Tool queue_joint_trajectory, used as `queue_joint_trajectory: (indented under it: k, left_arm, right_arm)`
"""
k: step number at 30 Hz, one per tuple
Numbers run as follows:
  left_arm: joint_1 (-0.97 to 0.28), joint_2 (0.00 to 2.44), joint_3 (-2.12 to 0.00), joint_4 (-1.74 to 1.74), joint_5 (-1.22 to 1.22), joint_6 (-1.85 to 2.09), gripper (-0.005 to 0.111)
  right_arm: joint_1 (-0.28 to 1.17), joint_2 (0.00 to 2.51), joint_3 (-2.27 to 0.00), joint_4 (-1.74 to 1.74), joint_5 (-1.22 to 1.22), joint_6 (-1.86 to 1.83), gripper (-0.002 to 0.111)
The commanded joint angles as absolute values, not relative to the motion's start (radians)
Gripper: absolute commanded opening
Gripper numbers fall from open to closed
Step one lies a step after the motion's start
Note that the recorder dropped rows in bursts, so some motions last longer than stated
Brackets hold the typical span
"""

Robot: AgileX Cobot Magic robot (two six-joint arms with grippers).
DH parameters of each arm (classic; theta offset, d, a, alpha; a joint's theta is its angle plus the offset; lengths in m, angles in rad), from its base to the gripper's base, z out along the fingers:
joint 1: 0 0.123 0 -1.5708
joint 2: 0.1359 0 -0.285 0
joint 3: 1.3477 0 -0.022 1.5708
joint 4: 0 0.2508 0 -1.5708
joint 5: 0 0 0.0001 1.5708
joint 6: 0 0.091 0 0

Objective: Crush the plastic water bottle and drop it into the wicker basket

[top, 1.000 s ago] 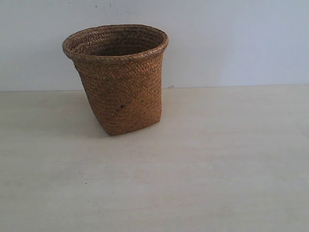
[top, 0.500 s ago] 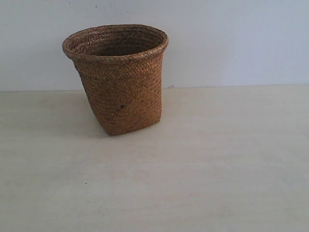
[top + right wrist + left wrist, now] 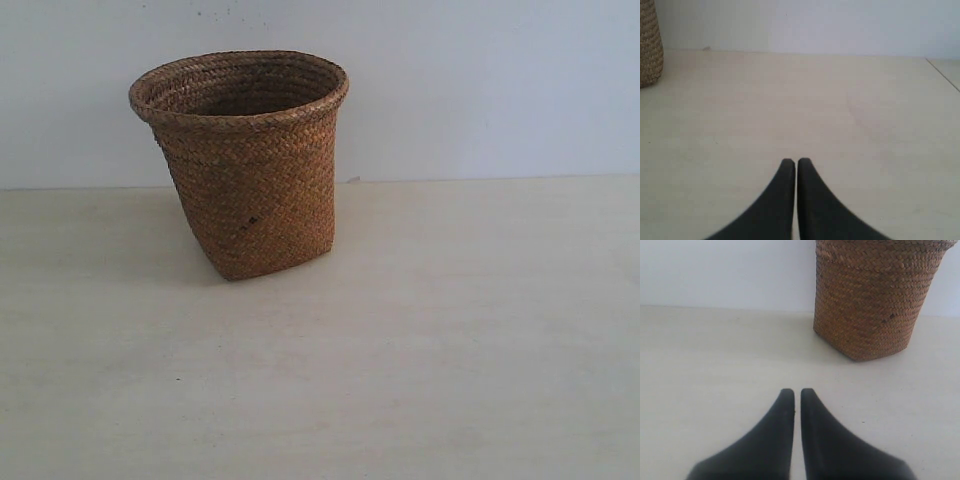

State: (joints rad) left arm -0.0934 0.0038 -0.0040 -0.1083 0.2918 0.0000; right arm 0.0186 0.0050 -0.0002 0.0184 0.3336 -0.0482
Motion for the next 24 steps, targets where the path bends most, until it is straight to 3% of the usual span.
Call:
queue_joint_trajectory:
  k: [1, 24]
  left_arm:
    - [-0.092, 0.0, 0.0, -0.116, 0.292, 0.0, 0.004]
    - [-0.092, 0.0, 0.0, -0.116, 0.292, 0.009, 0.004]
  right_arm:
    - [0.02, 0.0, 0.0, 0.017, 0.329, -0.055, 0.0]
    - [0.02, 0.0, 0.0, 0.017, 0.329, -0.053, 0.0]
